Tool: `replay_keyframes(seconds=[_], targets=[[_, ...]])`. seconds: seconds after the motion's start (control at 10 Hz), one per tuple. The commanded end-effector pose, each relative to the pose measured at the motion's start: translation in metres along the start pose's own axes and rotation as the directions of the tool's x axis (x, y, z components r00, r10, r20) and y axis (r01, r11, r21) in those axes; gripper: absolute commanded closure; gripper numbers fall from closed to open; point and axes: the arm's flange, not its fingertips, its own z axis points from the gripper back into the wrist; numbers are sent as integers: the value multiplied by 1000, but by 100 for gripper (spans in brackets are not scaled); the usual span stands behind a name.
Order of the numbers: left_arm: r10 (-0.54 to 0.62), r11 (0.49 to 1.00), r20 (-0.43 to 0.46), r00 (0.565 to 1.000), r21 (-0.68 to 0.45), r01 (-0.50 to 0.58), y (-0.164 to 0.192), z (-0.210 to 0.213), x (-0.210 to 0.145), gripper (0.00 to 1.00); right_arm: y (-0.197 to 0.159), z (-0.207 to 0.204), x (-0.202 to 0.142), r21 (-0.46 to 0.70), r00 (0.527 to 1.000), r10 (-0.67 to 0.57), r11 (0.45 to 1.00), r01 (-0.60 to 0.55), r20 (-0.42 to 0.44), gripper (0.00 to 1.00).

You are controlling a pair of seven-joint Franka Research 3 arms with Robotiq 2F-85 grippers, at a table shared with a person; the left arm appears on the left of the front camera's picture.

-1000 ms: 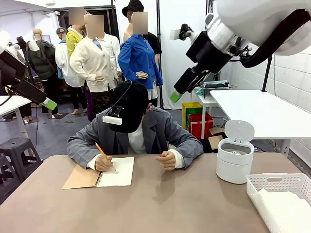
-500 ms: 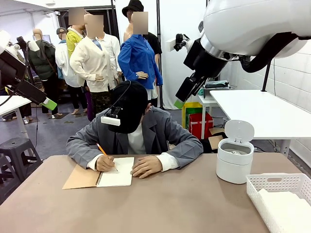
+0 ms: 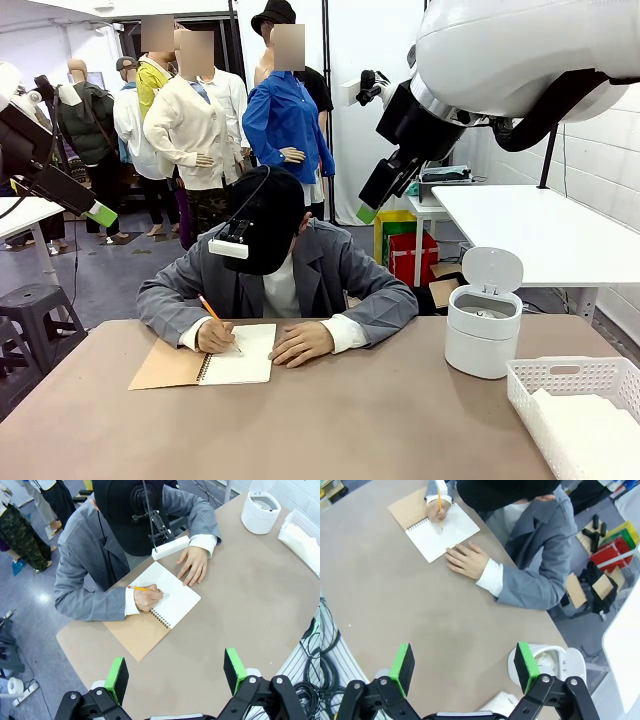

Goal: Sort the paper based on its condition.
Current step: If a person hands you a paper, place it in the Organizing basket , and if it's crumpled, put it in the Trash can.

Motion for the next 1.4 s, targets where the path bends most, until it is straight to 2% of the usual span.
replay_keyframes(seconds=[0.0,1.3], targets=[[-3,1000,0,1000,1,3,0,0,-1,0,0,0,-1,1,1000,8,1000,-8,-7,0],[-3,1000,0,1000,1,3,0,0,-1,0,0,0,-1,1,1000,8,1000,-8,-7,0]])
